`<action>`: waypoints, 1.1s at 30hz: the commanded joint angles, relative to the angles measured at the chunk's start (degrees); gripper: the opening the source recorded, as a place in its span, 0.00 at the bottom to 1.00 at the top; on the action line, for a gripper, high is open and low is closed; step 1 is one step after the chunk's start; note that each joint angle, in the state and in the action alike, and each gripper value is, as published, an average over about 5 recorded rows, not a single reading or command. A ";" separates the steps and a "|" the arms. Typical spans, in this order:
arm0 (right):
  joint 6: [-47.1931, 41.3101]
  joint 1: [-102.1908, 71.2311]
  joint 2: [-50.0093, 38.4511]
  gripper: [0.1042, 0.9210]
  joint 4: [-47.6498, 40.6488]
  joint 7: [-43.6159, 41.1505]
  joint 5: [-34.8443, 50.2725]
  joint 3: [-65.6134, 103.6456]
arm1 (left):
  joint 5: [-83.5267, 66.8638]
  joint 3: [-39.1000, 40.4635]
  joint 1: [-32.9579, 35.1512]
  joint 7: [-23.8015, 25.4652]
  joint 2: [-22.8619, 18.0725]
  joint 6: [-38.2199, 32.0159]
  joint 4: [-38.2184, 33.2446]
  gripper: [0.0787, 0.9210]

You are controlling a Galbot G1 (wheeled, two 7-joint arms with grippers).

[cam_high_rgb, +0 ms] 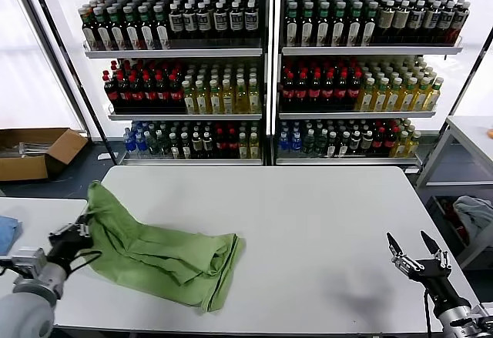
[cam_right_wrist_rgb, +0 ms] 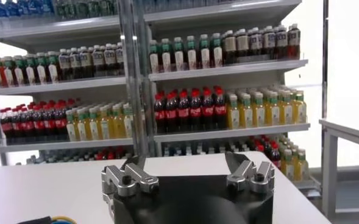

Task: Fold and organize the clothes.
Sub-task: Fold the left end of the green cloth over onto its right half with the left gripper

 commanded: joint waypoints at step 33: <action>-0.69 1.29 0.60 0.88 0.15 0.22 -2.33 -1.92 | 4.03 32.11 1.35 1.17 -19.95 8.78 -5.10 0.39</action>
